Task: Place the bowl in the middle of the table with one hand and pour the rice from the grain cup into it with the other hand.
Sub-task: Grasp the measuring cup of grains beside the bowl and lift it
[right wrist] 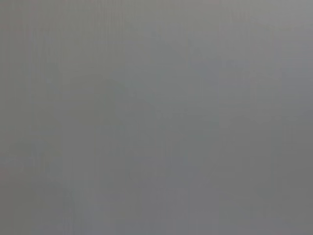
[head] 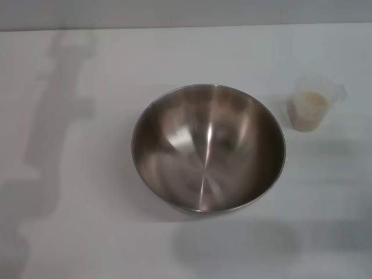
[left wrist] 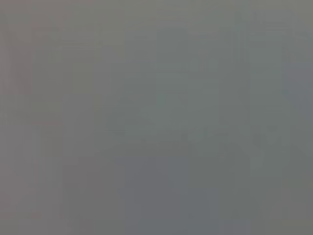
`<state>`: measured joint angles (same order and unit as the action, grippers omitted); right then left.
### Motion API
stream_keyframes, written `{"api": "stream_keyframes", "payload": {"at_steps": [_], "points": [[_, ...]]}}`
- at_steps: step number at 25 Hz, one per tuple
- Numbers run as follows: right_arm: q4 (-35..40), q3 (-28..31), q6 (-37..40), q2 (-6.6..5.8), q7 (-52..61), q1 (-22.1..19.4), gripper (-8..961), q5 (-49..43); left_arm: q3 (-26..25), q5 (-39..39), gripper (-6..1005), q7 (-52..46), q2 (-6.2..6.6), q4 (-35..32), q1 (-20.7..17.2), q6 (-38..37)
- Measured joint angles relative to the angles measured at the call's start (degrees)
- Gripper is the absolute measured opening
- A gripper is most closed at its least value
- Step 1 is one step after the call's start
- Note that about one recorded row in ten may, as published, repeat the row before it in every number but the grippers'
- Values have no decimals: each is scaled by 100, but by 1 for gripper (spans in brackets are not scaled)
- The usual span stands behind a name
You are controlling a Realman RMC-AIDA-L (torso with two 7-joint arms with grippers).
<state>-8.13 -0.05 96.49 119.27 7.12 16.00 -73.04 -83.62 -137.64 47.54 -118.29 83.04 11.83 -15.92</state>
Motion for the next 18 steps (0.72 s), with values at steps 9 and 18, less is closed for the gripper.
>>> {"api": "stream_keyframes", "payload": {"at_steps": [9, 18], "points": [[21, -12, -51, 9, -37, -183, 661, 2, 764, -1215, 770, -4246, 3, -3712, -125, -5668], [50, -77, -1160, -2, -67, -290, 660, -176, 473, -1174, 804, -5475, -42, -6083, 383, -6700]]}}
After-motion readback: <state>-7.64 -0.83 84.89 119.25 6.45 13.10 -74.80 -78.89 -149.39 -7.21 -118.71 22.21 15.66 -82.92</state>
